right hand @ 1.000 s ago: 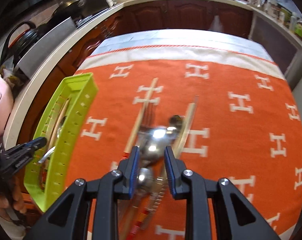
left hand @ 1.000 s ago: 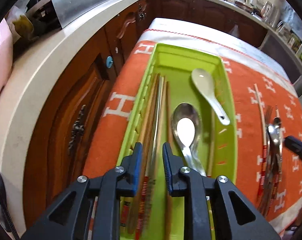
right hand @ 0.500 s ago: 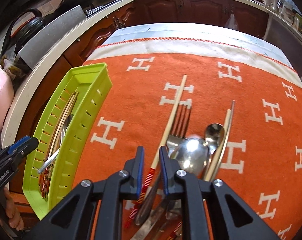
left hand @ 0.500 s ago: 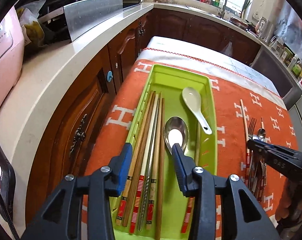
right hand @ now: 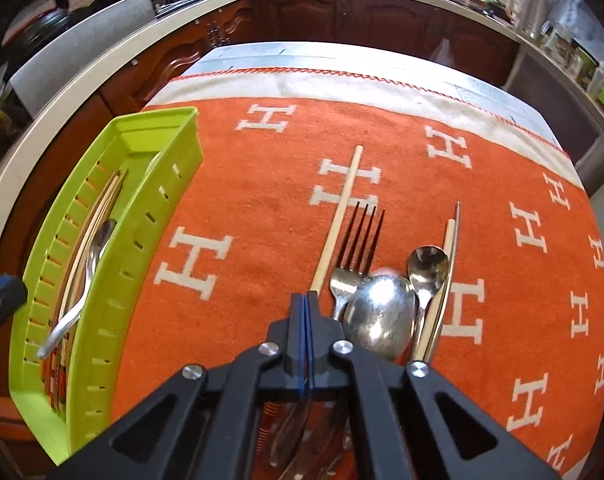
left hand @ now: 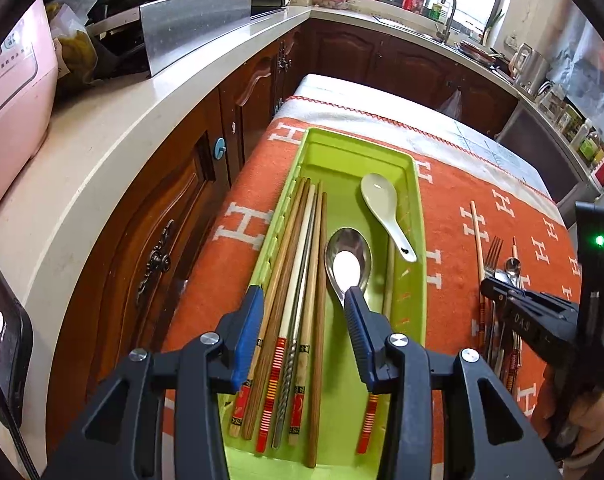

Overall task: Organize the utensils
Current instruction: 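Grasp a red-banded wooden chopstick with the right tool, then carry the wooden chopstick into the green tray and open the right tool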

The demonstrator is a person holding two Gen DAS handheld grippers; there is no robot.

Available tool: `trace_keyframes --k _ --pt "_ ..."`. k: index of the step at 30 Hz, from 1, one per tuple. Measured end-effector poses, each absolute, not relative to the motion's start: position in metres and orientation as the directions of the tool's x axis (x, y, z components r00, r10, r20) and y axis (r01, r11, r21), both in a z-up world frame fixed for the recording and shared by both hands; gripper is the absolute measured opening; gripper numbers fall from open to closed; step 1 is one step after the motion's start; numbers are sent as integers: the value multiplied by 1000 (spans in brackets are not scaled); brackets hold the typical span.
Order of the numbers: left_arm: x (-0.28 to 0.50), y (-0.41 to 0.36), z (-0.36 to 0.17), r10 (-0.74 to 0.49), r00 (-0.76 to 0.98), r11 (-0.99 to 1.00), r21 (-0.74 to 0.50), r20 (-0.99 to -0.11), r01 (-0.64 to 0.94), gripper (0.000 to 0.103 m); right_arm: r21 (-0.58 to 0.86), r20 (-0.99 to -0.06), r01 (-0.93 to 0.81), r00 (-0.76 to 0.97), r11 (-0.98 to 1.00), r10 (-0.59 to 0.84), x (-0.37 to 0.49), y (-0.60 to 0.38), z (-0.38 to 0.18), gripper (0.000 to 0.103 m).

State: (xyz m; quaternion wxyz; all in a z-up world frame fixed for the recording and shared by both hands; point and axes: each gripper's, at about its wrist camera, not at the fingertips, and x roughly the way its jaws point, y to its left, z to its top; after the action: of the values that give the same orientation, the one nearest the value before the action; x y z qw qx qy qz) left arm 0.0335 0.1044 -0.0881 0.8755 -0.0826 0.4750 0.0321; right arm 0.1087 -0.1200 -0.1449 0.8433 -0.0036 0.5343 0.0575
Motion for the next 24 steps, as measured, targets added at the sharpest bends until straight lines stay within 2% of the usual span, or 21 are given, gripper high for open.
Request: trace_keyframes --k 5,10,13,16,18,21,24 --pt "26 110 -84 -15 553 982 -115 -833 -147 40 248 -895 -31 374 968 241 110 -139 -134 0" --pt "16 118 -75 -17 579 978 -133 -815 -158 44 412 -812 -103 408 905 417 98 -130 -88 0" --pt "11 121 -68 -26 595 974 -153 -803 -165 45 453 -779 -168 405 876 480 95 -110 -71 0" --pt "9 123 -65 -18 600 975 -148 -800 -168 45 435 -777 -189 415 880 473 98 -101 -65 0" --pt "8 123 -65 -20 595 975 -148 -804 -167 46 429 -794 -145 411 891 449 105 -113 -71 0" --pt "8 120 -67 -29 593 976 -149 -805 -156 54 395 -832 -93 384 914 399 112 -128 -88 0" --pt "10 117 -69 -22 594 979 -138 -804 -151 54 364 -864 -22 365 931 347 120 -147 -110 1"
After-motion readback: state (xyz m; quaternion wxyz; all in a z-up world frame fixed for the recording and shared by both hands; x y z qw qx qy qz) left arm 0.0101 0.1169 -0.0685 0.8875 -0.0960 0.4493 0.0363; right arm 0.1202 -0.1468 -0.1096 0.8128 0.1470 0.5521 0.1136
